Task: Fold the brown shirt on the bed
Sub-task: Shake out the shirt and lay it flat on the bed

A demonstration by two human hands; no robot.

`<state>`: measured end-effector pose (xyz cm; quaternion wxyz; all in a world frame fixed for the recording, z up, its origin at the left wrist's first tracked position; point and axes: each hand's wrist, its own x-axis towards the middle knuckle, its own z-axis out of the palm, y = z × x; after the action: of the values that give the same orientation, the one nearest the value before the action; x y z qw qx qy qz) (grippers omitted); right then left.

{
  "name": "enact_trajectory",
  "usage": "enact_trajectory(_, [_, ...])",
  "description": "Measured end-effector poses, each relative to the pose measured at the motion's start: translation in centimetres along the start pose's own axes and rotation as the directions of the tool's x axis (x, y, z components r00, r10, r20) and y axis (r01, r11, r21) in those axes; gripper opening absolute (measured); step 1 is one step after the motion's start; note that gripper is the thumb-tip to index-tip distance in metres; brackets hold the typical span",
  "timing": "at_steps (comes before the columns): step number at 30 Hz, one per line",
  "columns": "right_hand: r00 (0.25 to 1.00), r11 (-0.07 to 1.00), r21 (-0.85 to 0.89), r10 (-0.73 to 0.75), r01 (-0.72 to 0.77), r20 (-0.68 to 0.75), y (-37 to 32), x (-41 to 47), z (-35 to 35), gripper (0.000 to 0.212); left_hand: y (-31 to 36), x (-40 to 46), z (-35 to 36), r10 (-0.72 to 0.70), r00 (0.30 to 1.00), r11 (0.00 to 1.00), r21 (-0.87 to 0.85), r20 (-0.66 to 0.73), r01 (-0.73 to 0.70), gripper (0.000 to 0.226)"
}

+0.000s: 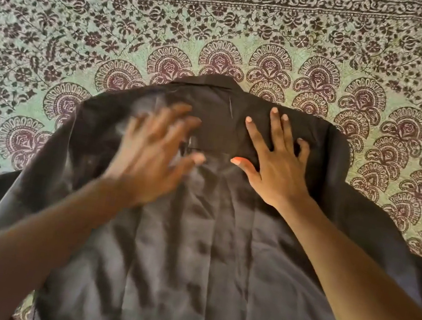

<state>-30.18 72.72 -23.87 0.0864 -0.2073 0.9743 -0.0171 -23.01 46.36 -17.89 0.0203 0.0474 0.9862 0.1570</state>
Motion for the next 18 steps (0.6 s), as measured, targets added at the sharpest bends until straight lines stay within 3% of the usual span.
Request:
enact_trajectory(2, [1.0,1.0,-0.015,-0.02,0.021,0.004,0.6,-0.1,0.0,0.081,2.6,-0.9,2.3,-0.016,0.979,1.0,-0.011,0.204,0.019,0.103])
enact_trajectory(4, [0.996,0.996,-0.045,-0.082,0.081,-0.033,3.0,-0.1,-0.1,0.079,2.4,-0.9,4.1,-0.153,0.929,0.988,0.024,0.338,0.154,0.132])
enact_trajectory(7, [0.993,0.987,-0.121,-0.11,0.104,-0.041,9.7,0.0,-0.8,0.076,1.7,0.2,4.6,-0.243,0.865,0.963,0.001,0.439,0.27,0.148])
enact_trajectory(8, [0.997,0.989,-0.14,-0.049,0.041,-0.055,12.2,0.2,-0.9,0.076,1.9,0.5,4.4,-0.245,0.848,0.962,0.005,0.47,0.275,0.149])
enact_trajectory(10, [0.976,0.972,-0.094,0.211,-0.216,-0.06,15.7,0.8,-1.9,0.081,2.1,1.0,3.9,-0.255,0.806,0.954,0.005,0.534,0.299,0.151])
enact_trajectory(12, [0.888,0.892,0.003,0.45,-0.452,-0.099,15.2,1.5,-3.7,0.088,2.5,1.4,3.4,-0.263,0.758,0.944,-0.003,0.597,0.33,0.154])
enact_trajectory(13, [0.867,0.879,0.033,0.475,-0.476,-0.153,13.3,1.5,-4.7,0.085,2.7,1.6,3.0,-0.267,0.736,0.941,0.003,0.622,0.338,0.157])
enact_trajectory(16, [0.933,0.966,0.112,0.254,-0.233,-0.254,3.9,-0.1,-4.9,0.071,3.0,2.2,2.0,-0.279,0.681,0.931,0.018,0.677,0.364,0.165])
enact_trajectory(18, [0.991,0.991,0.133,0.028,-0.011,-0.13,-2.3,-2.9,-2.6,0.075,3.1,2.4,1.6,-0.283,0.653,0.932,0.041,0.703,0.36,0.17])
